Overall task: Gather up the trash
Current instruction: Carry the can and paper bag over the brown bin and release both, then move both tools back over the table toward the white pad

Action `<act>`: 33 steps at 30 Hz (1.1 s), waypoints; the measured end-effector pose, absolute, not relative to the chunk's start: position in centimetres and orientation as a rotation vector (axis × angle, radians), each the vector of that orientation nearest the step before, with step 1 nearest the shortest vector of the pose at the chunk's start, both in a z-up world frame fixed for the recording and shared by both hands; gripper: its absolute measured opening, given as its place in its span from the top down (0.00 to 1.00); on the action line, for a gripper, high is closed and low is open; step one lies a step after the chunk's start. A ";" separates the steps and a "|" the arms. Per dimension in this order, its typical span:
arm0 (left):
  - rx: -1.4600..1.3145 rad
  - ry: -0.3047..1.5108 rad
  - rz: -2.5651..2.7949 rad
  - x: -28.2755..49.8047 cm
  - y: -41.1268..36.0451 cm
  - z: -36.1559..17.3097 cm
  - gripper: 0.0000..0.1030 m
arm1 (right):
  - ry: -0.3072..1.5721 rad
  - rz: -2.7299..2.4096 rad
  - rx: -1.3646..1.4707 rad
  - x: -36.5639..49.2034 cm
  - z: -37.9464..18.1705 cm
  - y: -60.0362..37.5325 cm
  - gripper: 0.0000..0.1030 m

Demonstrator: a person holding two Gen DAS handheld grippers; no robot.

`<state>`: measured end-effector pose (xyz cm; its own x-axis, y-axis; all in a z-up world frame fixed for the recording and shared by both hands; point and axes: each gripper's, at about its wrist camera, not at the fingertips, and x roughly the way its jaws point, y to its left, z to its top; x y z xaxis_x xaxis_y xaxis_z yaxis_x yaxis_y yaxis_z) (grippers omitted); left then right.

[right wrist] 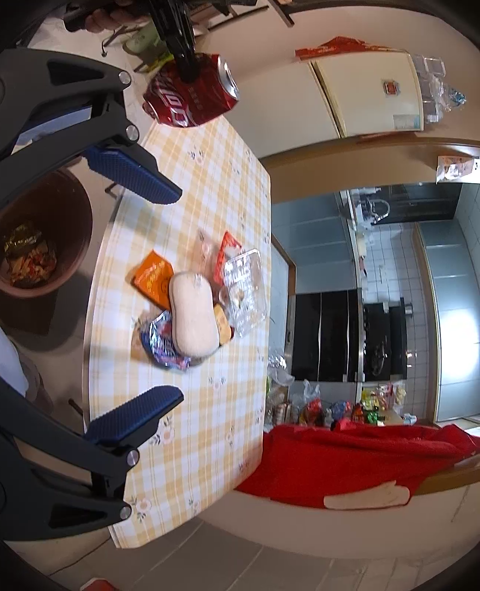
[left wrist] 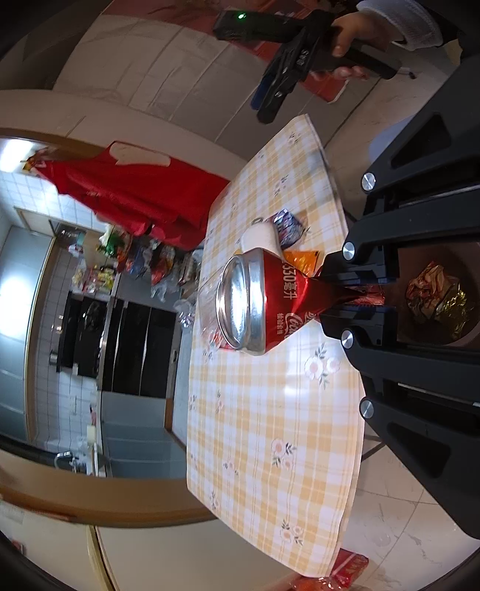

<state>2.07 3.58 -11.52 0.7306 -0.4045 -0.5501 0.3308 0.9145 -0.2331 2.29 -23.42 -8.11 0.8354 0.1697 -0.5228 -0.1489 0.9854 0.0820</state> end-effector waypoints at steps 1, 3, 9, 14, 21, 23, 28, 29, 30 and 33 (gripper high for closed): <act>-0.114 0.637 -0.413 2.0 3.3 -11.6 0.93 | 0.556 0.166 0.039 2.3 -8.2 -23.6 0.06; -0.097 0.647 -0.431 1.9 2.6 -11.9 0.93 | 0.554 0.162 0.043 2.3 -8.4 -23.9 0.06; -0.063 0.690 -0.486 1.9 0.3 -12.9 0.93 | 0.566 0.160 0.067 2.3 -9.5 -24.7 0.06; -0.021 0.721 -0.525 2.0 -1.7 -13.6 0.87 | 0.575 0.149 0.093 2.3 -10.1 -25.8 0.06; -0.015 0.632 -0.480 1.5 -1.6 -12.2 0.29 | 0.579 0.131 0.117 2.3 -10.7 -26.8 0.06; -0.015 0.621 -0.447 1.7 -1.2 -12.0 0.26 | 0.584 0.127 0.127 2.4 -10.9 -27.1 0.06; -0.026 0.614 -0.374 2.4 0.1 -11.9 0.19 | 0.593 0.125 0.127 2.5 -11.4 -27.2 0.06; -0.028 0.612 -0.362 2.4 0.4 -11.9 0.18 | 0.595 0.124 0.127 2.6 -11.4 -27.1 0.06; -0.029 0.609 -0.348 2.5 0.7 -11.9 0.16 | 0.596 0.124 0.126 2.6 -11.5 -27.1 0.06; -0.037 0.608 -0.304 2.9 1.6 -12.0 0.14 | 0.603 0.122 0.122 2.9 -11.7 -27.1 0.06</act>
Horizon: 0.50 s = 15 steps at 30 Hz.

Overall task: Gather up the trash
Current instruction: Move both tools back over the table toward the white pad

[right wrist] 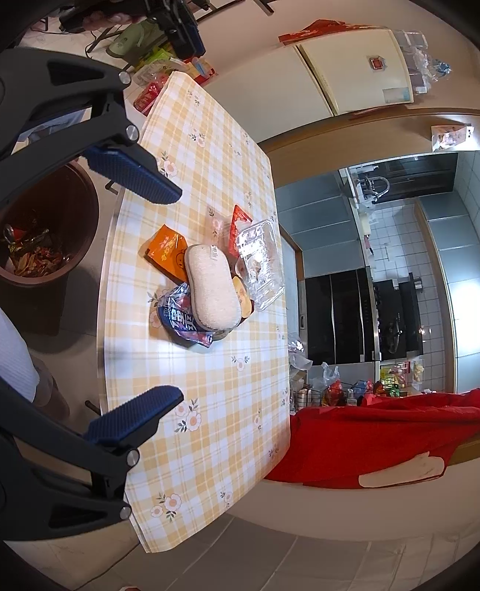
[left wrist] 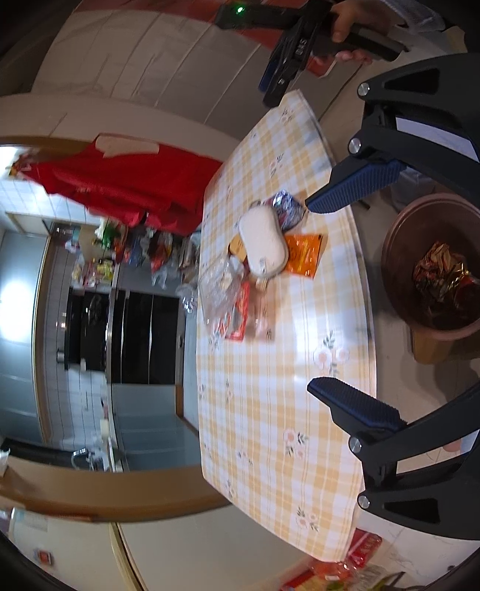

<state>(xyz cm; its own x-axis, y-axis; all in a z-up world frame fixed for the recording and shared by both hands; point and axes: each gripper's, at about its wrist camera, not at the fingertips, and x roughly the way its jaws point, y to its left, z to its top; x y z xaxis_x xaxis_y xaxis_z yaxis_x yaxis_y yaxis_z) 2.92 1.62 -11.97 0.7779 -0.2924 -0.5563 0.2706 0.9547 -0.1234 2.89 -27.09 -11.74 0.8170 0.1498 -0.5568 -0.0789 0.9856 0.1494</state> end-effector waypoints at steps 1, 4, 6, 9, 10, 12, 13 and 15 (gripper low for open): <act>-0.042 0.611 -0.290 3.2 2.0 -12.0 0.13 | 0.605 0.121 0.119 3.0 -11.8 -27.1 0.06; -0.054 0.615 -0.258 3.7 2.7 -12.2 0.13 | 0.611 0.115 0.115 3.2 -12.1 -27.1 0.06; -0.068 0.620 -0.240 4.3 3.3 -12.5 0.13 | 0.616 0.108 0.114 3.4 -12.3 -27.3 0.06; -0.082 0.634 -0.231 5.2 3.7 -12.9 0.13 | 0.626 0.099 0.118 3.8 -12.8 -27.7 0.06; -0.087 0.640 -0.231 5.6 3.8 -13.0 0.13 | 0.629 0.095 0.120 3.9 -13.0 -27.9 0.06; -0.106 0.659 -0.231 6.5 3.7 -13.4 0.13 | 0.638 0.087 0.125 4.3 -13.3 -28.3 0.06; -0.118 0.670 -0.232 7.1 3.7 -13.7 0.13 | 0.644 0.083 0.127 4.5 -13.5 -28.5 0.06; -0.151 0.694 -0.245 8.5 3.4 -14.2 0.13 | 0.653 0.078 0.128 4.9 -14.0 -28.8 0.06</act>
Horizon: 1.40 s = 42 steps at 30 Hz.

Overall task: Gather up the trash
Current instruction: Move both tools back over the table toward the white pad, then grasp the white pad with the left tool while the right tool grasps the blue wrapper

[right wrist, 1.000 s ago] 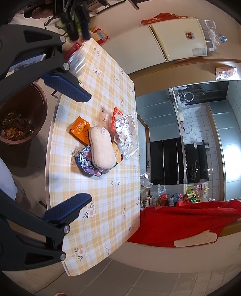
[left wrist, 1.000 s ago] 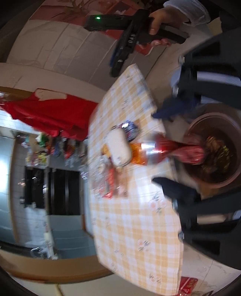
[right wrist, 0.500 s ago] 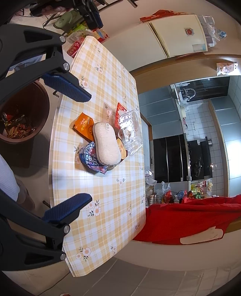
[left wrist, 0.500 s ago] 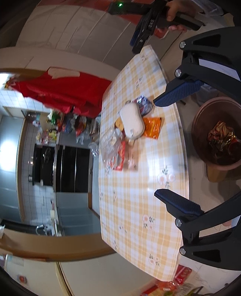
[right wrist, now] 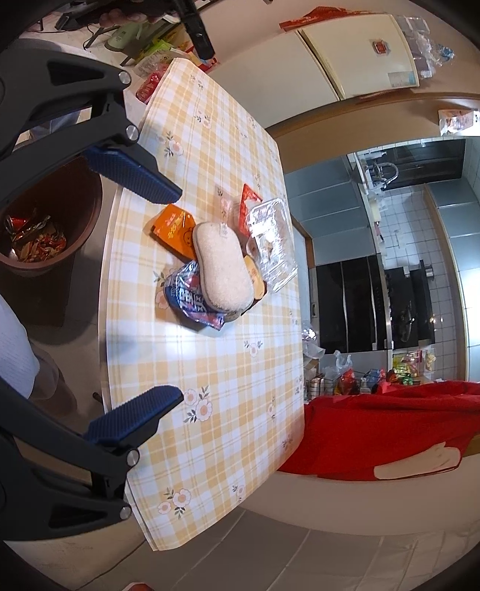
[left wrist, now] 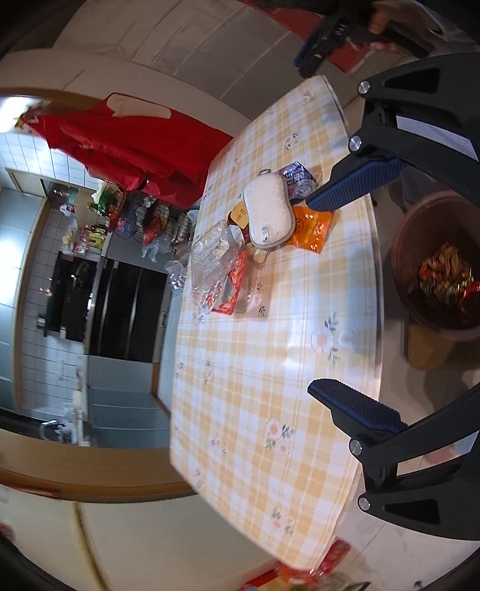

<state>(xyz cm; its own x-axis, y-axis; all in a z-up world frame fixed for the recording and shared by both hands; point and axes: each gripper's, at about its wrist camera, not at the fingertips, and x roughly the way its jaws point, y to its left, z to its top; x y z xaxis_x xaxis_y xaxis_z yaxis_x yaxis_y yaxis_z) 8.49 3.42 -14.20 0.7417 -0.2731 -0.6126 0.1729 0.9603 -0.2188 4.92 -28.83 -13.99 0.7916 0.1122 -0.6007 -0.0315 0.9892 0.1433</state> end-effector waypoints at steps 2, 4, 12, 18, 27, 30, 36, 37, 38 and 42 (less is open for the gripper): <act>-0.170 0.712 -0.265 10.1 2.6 -14.6 0.14 | 0.669 0.071 0.127 5.8 -14.7 -29.1 0.06; -0.172 0.733 -0.289 11.8 1.4 -15.2 0.17 | 0.685 0.068 0.125 6.7 -15.5 -29.3 0.06; -0.176 0.856 -0.370 20.1 -4.5 -19.6 0.33 | 0.762 0.058 0.112 11.4 -19.8 -30.2 0.06; -0.253 0.957 -0.435 25.2 -7.2 -23.5 0.44 | 0.799 0.062 0.121 14.6 -22.3 -31.4 0.06; -0.284 1.054 -0.487 30.7 -10.1 -28.1 0.44 | 0.839 0.081 0.107 18.1 -24.8 -31.7 0.07; -0.324 1.056 -0.518 31.6 -10.0 -28.5 0.43 | 0.858 0.094 0.097 18.9 -25.6 -31.3 0.11; -0.388 1.061 -0.606 32.1 -10.1 -29.0 0.39 | 0.896 0.110 0.121 19.5 -26.8 -31.1 0.19; -0.392 1.060 -0.621 32.1 -10.2 -29.0 0.39 | 0.899 0.110 0.120 19.5 -27.0 -31.0 0.19; -0.395 1.061 -0.639 32.1 -10.5 -29.1 0.38 | 0.902 0.111 0.118 19.5 -27.1 -30.9 0.19; -0.415 1.092 -0.647 32.8 -11.3 -29.8 0.38 | 0.911 0.114 0.119 19.9 -27.3 -31.0 0.21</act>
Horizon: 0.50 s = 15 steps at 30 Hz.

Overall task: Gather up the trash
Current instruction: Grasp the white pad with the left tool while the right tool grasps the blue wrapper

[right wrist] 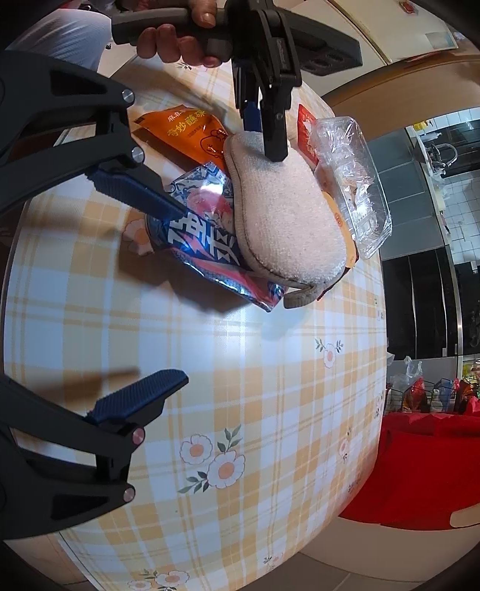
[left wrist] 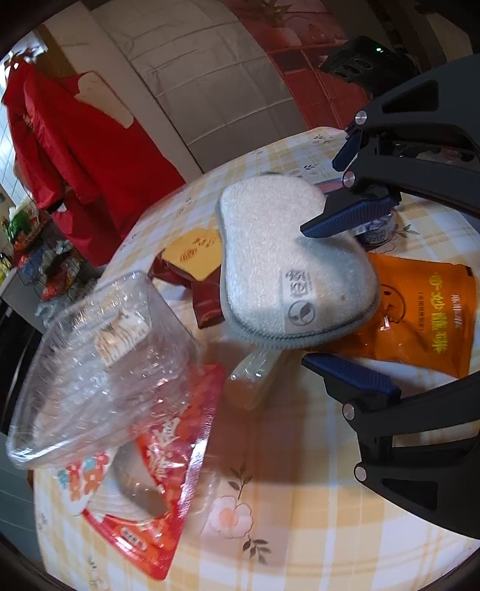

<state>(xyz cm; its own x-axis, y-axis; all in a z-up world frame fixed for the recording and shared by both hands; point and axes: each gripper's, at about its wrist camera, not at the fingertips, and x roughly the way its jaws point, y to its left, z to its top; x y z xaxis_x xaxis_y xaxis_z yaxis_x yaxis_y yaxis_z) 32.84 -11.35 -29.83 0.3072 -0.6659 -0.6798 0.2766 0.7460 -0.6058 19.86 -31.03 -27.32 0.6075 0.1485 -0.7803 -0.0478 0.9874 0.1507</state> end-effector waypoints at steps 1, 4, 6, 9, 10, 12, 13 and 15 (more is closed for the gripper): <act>-0.435 1.094 -0.647 33.1 -11.3 -30.0 0.39 | 0.912 0.114 0.122 20.0 -27.4 -31.1 0.21; -0.442 1.078 -0.656 33.1 -11.4 -29.5 0.55 | 0.911 0.114 0.135 20.3 -27.4 -31.3 0.22; -0.377 1.047 -0.664 32.6 -11.9 -28.3 0.62 | 0.906 0.118 0.153 20.6 -27.3 -31.4 0.24; -0.316 1.003 -0.665 31.6 -12.1 -26.4 0.71 | 0.901 0.126 0.188 21.0 -27.4 -31.4 0.30; -0.311 0.992 -0.670 31.4 -12.2 -25.9 0.73 | 0.899 0.128 0.196 21.2 -27.4 -31.4 0.31; -0.277 0.956 -0.671 30.8 -12.2 -24.6 0.76 | 0.896 0.134 0.223 21.5 -27.5 -31.3 0.38; -0.260 0.938 -0.675 30.5 -12.2 -24.1 0.77 | 0.902 0.140 0.248 21.8 -27.8 -31.3 0.40; -0.234 0.904 -0.682 29.8 -12.2 -23.0 0.79 | 0.914 0.150 0.294 22.2 -28.2 -31.5 0.44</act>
<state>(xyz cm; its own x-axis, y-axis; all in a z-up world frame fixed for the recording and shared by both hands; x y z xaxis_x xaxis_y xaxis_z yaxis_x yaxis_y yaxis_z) 29.79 -12.17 -23.00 0.4269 -0.6344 -0.6444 0.4452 0.7677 -0.4609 22.19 -31.53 -28.17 0.6037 0.2514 -0.7566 -0.0031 0.9497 0.3132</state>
